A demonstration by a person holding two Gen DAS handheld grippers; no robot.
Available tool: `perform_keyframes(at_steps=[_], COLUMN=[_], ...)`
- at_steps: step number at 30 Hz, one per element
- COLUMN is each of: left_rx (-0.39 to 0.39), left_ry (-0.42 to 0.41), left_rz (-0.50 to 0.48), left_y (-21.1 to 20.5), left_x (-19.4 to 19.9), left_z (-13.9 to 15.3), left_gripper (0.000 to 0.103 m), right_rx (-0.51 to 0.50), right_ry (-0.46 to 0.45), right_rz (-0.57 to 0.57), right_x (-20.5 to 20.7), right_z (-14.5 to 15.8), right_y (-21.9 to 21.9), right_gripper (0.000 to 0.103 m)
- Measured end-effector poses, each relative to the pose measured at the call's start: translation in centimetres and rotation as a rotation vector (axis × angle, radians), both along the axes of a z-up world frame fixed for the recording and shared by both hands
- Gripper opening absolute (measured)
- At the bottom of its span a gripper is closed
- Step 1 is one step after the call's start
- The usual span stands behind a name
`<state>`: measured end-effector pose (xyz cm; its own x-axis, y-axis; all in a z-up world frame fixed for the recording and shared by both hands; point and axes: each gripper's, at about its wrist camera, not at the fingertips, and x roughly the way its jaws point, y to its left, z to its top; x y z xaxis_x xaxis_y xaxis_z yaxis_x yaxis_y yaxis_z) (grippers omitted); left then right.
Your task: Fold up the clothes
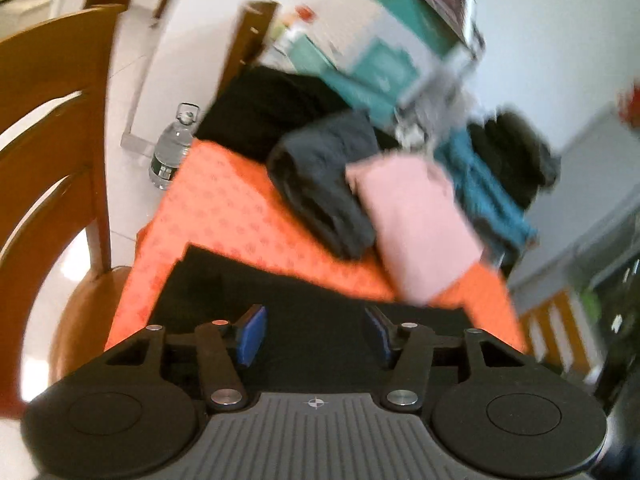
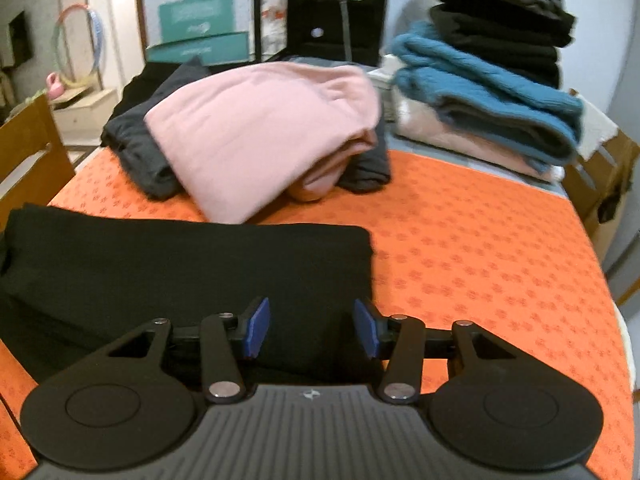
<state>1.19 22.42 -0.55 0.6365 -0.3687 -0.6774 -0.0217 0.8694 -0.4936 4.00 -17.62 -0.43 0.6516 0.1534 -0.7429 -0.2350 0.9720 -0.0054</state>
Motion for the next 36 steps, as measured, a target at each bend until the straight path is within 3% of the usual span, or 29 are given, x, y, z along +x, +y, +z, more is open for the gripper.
perform_keyframes(at_steps=[4, 7, 11, 16, 22, 25, 36], left_rx=[0.108, 0.095, 0.061, 0.037, 0.175, 0.197, 0.238], left_ry=[0.027, 0.02, 0.025, -0.042, -0.026, -0.011, 0.035], left_rz=[-0.084, -0.065, -0.002, -0.044, -0.184, -0.205, -0.089], left_y=[-2.0, -1.2, 0.0, -0.5, -4.7, -5.5, -3.9], left_x=[0.3, 0.1, -0.3, -0.6, 0.0, -0.7, -5.0], left_z=[-2.1, -3.1, -1.9, 0.5, -0.5, -1.2, -0.4], left_gripper=[0.055, 0.055, 0.055, 0.056, 0.056, 0.056, 0.056], right_rx=[-0.021, -0.027, -0.032, 0.011, 0.016, 0.008, 0.011], right_ry=[0.038, 0.063, 0.07, 0.015, 0.033, 0.043, 0.059], right_rz=[0.022, 0.036, 0.051, 0.086, 0.19, 0.224, 0.314], right_x=[0.8, 0.9, 1.4, 1.7, 1.7, 1.1, -1.0], right_z=[-2.0, -3.8, -2.6, -0.1, -0.5, -0.8, -0.9], right_y=[0.7, 0.5, 0.8, 1.8, 5.5, 6.6, 9.6], right_gripper=[0.047, 0.047, 0.047, 0.047, 0.047, 0.047, 0.047])
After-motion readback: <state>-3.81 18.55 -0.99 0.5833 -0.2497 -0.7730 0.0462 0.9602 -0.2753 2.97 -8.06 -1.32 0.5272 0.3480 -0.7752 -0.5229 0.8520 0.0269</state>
